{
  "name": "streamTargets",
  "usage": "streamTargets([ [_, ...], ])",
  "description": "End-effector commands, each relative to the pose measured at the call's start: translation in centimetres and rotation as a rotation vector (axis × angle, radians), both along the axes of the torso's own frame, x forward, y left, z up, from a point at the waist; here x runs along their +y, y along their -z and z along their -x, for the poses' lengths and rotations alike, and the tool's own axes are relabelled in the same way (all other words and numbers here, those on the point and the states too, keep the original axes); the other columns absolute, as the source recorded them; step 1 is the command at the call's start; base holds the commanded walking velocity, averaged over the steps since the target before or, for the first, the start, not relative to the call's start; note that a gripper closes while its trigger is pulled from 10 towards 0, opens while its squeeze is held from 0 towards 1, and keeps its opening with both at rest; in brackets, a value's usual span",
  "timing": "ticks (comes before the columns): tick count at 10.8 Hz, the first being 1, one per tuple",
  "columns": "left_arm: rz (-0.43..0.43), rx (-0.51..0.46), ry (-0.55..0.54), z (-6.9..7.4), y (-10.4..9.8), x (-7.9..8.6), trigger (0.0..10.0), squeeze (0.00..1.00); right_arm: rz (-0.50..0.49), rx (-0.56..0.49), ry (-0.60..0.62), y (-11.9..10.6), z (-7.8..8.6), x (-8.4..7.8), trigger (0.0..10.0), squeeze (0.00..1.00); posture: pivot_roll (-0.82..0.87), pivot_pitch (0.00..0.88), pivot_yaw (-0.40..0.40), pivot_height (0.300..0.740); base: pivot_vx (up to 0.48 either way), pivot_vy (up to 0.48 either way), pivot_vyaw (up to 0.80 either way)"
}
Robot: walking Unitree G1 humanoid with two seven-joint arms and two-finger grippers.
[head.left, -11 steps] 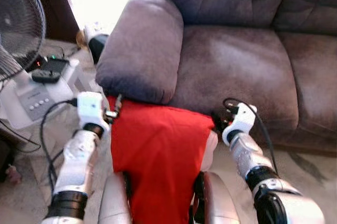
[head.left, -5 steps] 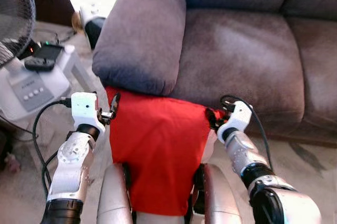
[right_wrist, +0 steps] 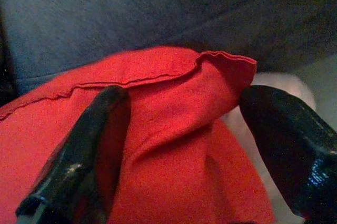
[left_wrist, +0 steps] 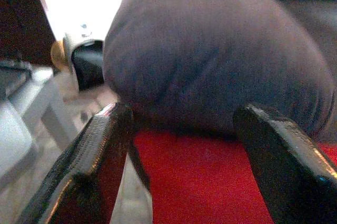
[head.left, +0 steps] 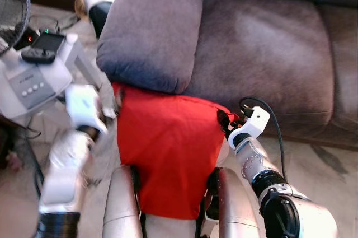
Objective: Move the pillow to the sofa from floor
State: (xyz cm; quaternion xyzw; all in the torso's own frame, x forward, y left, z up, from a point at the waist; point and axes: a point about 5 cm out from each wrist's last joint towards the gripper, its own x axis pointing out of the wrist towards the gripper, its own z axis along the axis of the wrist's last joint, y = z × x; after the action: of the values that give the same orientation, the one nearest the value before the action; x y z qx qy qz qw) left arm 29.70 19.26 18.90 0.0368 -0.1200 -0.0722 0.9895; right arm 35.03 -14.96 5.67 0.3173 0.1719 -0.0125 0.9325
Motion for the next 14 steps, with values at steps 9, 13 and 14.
streamTargets([
  [9,-0.042,-0.026,0.063,1.1,-2.7,-1.2,10.0,0.0,-0.381,-0.059,0.003,0.6,0.7,1.2,10.0,0.0,0.22,0.374,-0.071,0.575,0.0,0.0,0.0],
  [13,-0.074,0.0,0.07,1.1,-2.4,-1.2,10.0,0.0,-0.365,-0.061,-0.02,0.9,1.0,1.3,0.0,0.0,0.22,0.377,-0.068,0.575,0.0,0.0,0.0],
  [14,-0.092,0.01,0.074,0.9,-2.2,-1.3,10.0,0.0,-0.371,-0.066,-0.021,0.9,1.0,1.3,0.0,0.0,0.22,0.375,-0.066,0.575,0.0,0.0,0.0],
])
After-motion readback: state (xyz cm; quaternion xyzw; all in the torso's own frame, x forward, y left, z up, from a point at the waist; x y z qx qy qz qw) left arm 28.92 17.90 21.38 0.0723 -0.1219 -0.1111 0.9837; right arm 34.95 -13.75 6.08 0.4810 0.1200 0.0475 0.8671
